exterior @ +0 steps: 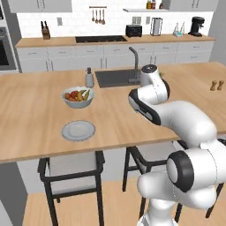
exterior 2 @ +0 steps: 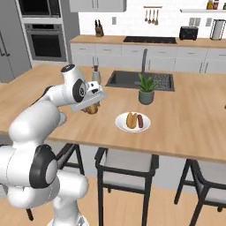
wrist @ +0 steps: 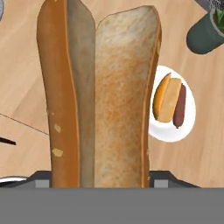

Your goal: Place one bun and one sausage from the bowl on each plate.

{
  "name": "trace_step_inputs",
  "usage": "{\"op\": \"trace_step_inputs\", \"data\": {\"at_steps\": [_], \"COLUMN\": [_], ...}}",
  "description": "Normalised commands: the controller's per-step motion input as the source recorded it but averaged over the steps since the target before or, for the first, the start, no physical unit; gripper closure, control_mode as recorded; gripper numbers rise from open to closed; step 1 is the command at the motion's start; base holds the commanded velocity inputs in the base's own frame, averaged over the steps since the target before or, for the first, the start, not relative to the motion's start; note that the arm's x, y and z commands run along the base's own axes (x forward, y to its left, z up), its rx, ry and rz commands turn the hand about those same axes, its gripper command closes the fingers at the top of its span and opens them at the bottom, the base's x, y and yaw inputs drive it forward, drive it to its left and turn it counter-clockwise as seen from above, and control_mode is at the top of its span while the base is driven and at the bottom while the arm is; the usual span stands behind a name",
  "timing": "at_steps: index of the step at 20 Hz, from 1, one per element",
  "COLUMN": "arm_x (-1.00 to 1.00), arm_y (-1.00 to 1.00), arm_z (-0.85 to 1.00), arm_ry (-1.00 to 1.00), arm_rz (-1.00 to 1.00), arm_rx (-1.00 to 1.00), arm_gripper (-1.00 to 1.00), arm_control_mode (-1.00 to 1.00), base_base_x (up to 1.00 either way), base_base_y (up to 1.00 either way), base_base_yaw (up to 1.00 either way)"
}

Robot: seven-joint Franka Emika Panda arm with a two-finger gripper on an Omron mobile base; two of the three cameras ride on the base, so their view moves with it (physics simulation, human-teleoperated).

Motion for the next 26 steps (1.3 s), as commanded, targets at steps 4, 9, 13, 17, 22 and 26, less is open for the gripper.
{"op": "trace_step_inputs", "data": {"at_steps": [4, 9, 13, 17, 22, 26], "arm_x": [0.00, 0.00, 0.00, 0.00, 0.00, 0.00], "arm_y": [0.00, 0.00, 0.00, 0.00, 0.00, 0.00], "arm_z": [0.00, 0.00, 0.00, 0.00, 0.00, 0.00], "arm_ry": [0.00, 0.00, 0.00, 0.00, 0.00, 0.00], "arm_rz": [0.00, 0.00, 0.00, 0.00, 0.00, 0.00], "arm_rx": [0.00, 0.00, 0.00, 0.00, 0.00, 0.00], "arm_gripper": [1.00, 1.00, 1.00, 1.00, 1.00, 1.00], "arm_control_mode": [1.00, 1.00, 1.00, 1.00, 1.00, 1.00], "base_base_x": [0.25, 0.22, 0.34, 0.79, 0.24, -0.01], "base_base_y": [0.79, 0.70, 0.74, 0.62, -0.11, -0.01], "base_base_yaw": [0.00, 0.00, 0.01, 0.09, 0.05, 0.00]}}
